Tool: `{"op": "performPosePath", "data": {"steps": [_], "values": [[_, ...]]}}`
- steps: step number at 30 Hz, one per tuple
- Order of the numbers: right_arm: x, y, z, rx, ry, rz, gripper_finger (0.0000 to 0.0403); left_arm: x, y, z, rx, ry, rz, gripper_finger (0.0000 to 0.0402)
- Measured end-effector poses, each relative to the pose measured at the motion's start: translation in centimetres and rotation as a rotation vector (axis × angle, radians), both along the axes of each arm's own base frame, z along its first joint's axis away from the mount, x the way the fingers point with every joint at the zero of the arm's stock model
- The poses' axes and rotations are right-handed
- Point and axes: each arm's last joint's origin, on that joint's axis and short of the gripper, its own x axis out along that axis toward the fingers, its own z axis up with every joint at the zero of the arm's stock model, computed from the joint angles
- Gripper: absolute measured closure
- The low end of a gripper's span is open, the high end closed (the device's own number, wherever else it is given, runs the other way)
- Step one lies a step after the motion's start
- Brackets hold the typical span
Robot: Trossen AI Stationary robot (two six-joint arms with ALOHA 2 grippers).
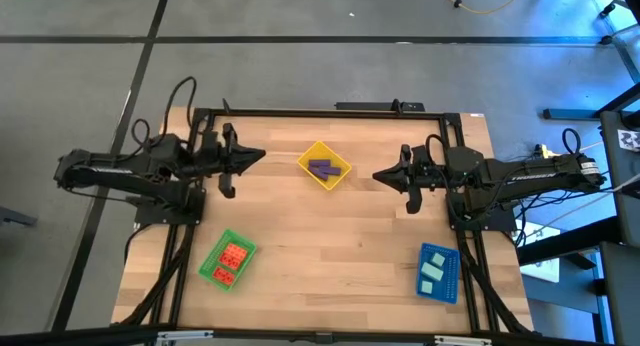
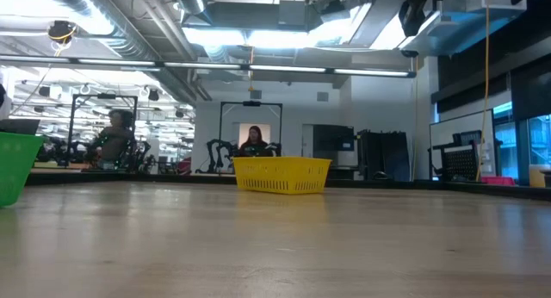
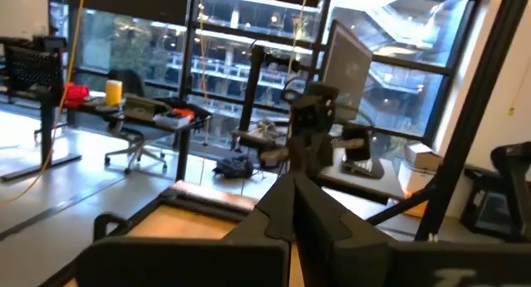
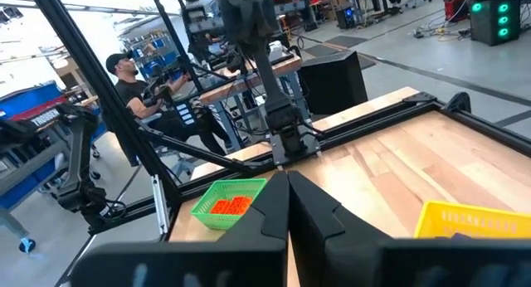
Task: Sort & place blocks by color
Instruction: Return to Home Position
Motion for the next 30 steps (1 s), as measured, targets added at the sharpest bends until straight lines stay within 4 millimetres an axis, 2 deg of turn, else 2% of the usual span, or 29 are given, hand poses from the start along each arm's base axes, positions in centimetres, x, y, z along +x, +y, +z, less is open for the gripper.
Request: {"op": "performPosePath", "data": {"steps": [11,15,24,30], "values": [[0.0,0.1,0.0,0.027,0.0,0.026,0.0402,-4.9,0.2,-6.8,-0.068,-0.143,0.02,0.0401],[0.0,0.1,0.0,0.037,0.001,0.024,0.0402,-6.2,0.2,-8.1,-0.075,-0.199,0.017,0.0402],[0.0,0.0,0.0,0.052,0.0,0.011,0.0402,-7.1,0.2,-12.0,-0.123,-0.236,0.019,0.0401],[0.0,0.0,0.0,0.071,0.003,0.0,0.0403,-6.5,0.2,-14.1,-0.144,-0.227,0.017,0.0401]]}}
